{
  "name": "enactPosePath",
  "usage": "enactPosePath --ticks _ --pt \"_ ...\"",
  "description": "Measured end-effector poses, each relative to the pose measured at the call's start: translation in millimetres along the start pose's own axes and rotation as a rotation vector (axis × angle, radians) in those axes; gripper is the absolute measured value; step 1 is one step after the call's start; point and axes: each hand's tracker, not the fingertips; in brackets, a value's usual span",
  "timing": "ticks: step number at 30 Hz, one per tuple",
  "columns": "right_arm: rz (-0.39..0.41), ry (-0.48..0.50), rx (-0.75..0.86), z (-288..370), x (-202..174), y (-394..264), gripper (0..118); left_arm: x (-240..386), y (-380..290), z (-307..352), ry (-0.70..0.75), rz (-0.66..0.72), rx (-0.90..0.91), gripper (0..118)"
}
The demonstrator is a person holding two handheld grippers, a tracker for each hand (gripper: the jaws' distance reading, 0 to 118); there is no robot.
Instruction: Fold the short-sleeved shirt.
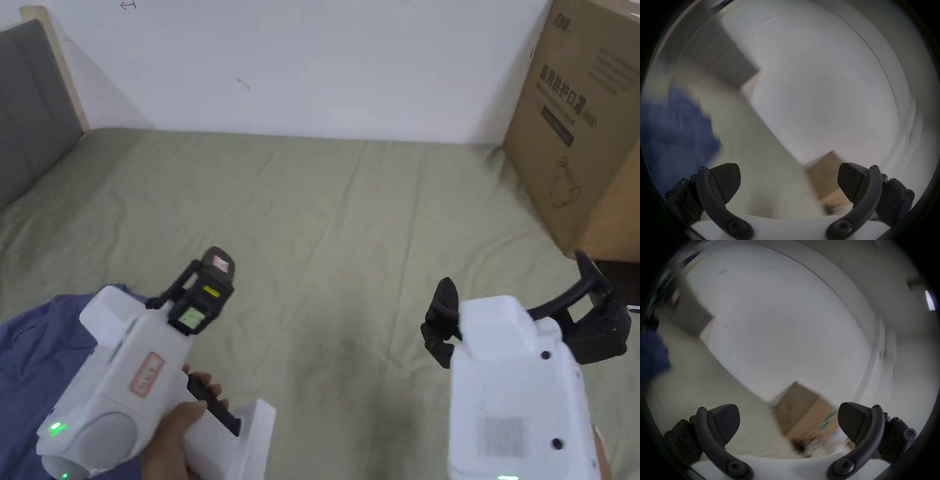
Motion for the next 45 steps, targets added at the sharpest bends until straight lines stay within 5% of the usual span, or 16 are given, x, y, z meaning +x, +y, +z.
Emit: enactPosePath --ticks 2,4,7,17,45 --pt "-0.226 0.073 -0.063 -4 15 -5 118 20 -4 5 0.035 -0.306 0.063 118" --pt "-0.382 0.112 -0.104 -5 24 -12 118 31 -12 7 0.026 -0.47 0.084 118" --pt "-0.502 0.144 -0.119 -6 29 -21 118 40 -26 9 0.031 -0.626 0.097 118" --pt "-0.435 0.139 -0.113 -7 25 -20 118 27 -31 7 0.028 -0.584 0.065 118" --pt "-0.438 0.14 -0.121 -4 28 -15 117 28 -21 7 0.027 -0.552 0.071 118"
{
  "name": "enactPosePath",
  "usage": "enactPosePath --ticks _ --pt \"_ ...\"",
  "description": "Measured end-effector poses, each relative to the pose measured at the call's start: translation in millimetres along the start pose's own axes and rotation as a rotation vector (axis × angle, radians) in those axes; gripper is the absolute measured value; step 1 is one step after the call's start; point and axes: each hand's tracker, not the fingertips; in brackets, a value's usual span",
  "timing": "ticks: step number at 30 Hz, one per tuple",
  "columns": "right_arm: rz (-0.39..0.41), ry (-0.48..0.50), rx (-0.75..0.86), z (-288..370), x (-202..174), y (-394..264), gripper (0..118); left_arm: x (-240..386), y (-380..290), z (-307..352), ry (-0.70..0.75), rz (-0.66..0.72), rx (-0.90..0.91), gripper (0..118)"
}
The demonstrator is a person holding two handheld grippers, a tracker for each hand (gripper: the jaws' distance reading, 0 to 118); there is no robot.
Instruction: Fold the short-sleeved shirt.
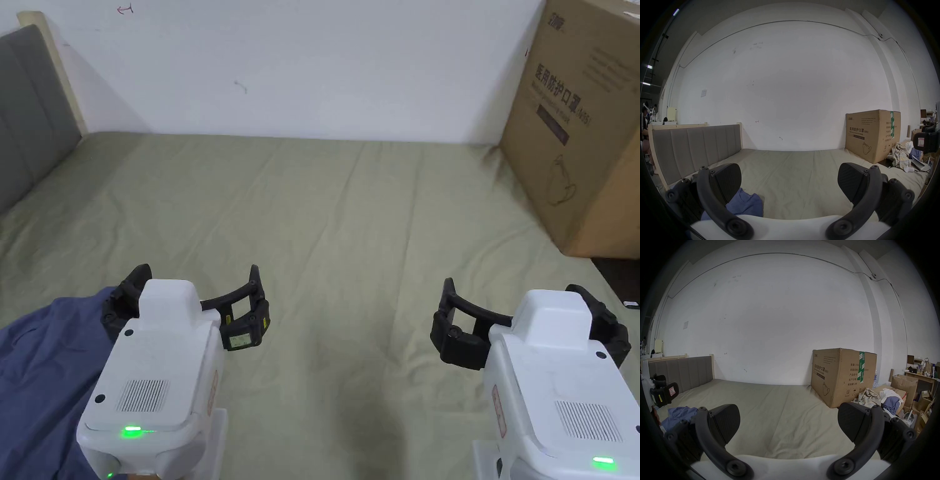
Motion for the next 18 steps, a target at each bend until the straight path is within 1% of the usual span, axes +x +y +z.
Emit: enactPosePath --ticks 5,6,7,8,9,10,11,12,13,14,16,18 --pt "0.004 -0.006 -0.007 0.1 -0.1 0.4 116 -0.1 0.2 -0.3 -0.004 0.002 -0.002 118" --pt "0.002 -0.005 -0.008 0.3 0.0 0.7 116 -0.1 0.5 0.1 -0.003 0.0 0.002 116" --pt "0.0 -0.004 -0.01 0.5 0.0 1.3 115 0.7 1.3 0.9 -0.003 -0.001 0.004 112" --pt "-0.004 -0.004 -0.016 0.6 0.1 2.2 114 1.0 1.9 1.4 -0.005 -0.003 0.007 99" --pt "-0.007 -0.002 -0.021 0.5 0.6 3.0 112 1.3 2.2 2.1 -0.005 -0.003 0.011 81" --pt "-0.015 0.008 -0.025 0.8 1.1 3.9 106 1.2 2.6 2.7 -0.009 -0.002 0.014 57" --pt "-0.023 0.017 -0.026 1.4 1.4 4.5 90 1.6 2.6 2.5 -0.017 0.002 0.012 20" --pt "-0.028 0.026 -0.027 2.1 1.5 5.5 67 2.2 3.1 1.4 -0.02 0.006 -0.001 2" --pt "-0.029 0.031 -0.025 2.8 1.6 6.7 35 2.5 3.9 -0.8 -0.024 0.01 -0.015 1" --pt "-0.029 0.031 -0.023 2.8 1.1 7.1 0 3.2 3.6 -2.0 -0.024 0.014 -0.039 0" --pt "-0.016 0.019 -0.011 2.1 -0.9 7.7 0 2.5 5.1 -2.7 -0.044 0.034 -0.044 0" --pt "0.0 0.036 -0.013 0.5 -1.8 9.6 0 2.9 4.7 -1.7 -0.027 0.034 -0.041 0"
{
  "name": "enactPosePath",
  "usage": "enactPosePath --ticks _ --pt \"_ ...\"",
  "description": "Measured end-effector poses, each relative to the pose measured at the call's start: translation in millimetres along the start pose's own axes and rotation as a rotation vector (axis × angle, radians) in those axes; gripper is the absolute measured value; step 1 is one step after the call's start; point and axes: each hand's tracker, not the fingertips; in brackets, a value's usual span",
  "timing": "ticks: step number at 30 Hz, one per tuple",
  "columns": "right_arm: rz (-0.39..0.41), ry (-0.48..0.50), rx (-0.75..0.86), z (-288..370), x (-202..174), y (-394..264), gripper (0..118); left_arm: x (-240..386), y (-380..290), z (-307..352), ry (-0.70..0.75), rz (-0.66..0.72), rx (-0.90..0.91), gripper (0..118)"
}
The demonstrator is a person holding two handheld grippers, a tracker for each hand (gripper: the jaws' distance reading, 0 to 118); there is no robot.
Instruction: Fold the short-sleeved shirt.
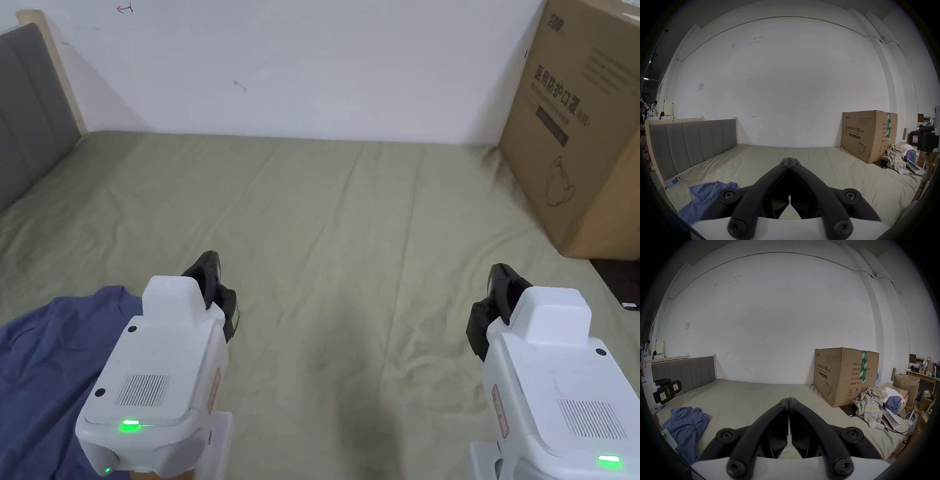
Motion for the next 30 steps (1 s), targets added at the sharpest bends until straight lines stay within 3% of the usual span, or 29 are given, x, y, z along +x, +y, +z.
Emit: enactPosePath --ticks 5,8,21,30 --pt "0.014 0.045 0.003 -5 -12 2 0 -15 0 3 0.023 0.008 -0.013 0" --pt "0.02 0.12 0.017 -12 -34 6 0 -43 0 11 0.099 0.02 -0.025 0" --pt "0.004 0.495 0.026 -31 -178 12 0 -205 14 93 0.486 -0.008 -0.04 0" --pt "-0.002 0.593 -0.002 -29 -225 5 0 -256 7 122 0.586 0.03 -0.096 0"
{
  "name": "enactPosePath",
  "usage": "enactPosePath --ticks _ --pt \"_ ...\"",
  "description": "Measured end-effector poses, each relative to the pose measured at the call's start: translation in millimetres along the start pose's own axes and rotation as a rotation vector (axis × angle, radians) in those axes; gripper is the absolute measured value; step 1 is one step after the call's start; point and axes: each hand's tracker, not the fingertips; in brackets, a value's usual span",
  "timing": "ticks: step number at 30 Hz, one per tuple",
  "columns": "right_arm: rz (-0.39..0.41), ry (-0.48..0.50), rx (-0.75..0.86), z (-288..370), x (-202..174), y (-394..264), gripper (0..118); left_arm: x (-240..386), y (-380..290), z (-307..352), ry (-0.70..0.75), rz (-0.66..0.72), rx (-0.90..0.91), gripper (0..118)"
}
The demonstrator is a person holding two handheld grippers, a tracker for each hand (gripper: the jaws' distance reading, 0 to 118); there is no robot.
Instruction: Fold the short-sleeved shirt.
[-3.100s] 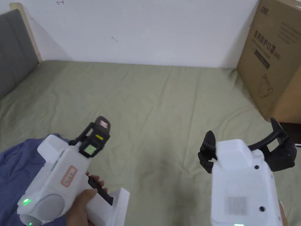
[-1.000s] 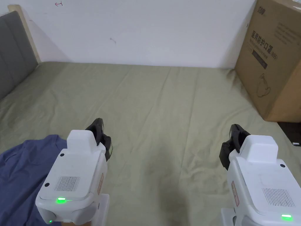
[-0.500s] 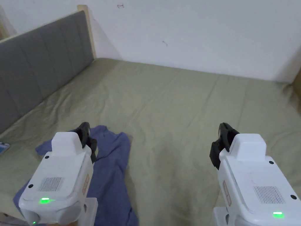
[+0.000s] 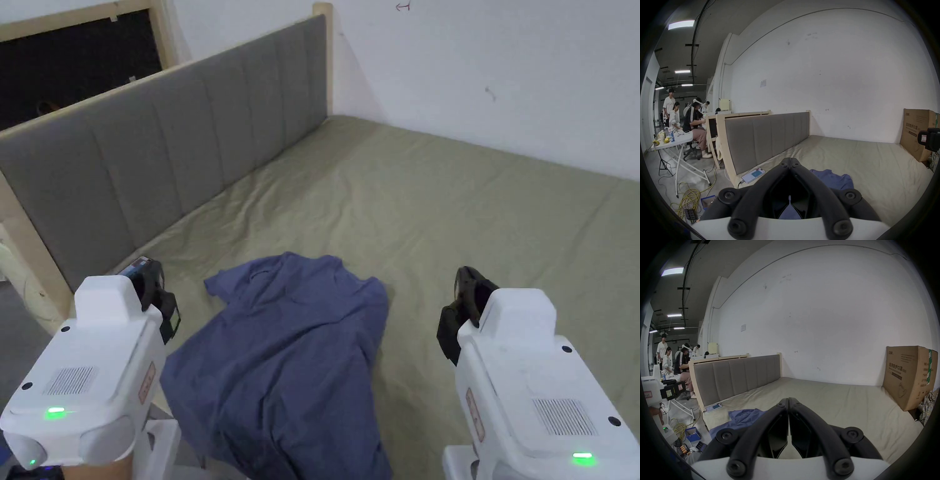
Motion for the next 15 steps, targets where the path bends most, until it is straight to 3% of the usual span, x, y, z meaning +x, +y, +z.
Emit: enactPosePath --ticks 5,13,15 --pt "0.013 0.0 -0.021 -5 5 -4 0 4 -12 -45 -0.115 0.048 -0.172 0" --pt "0.038 -0.084 -0.063 -10 40 -13 0 60 -41 -137 -0.26 0.065 -0.485 0" --pt "0.046 -0.111 -0.078 -12 51 -16 0 80 -51 -158 -0.269 0.043 -0.598 20"
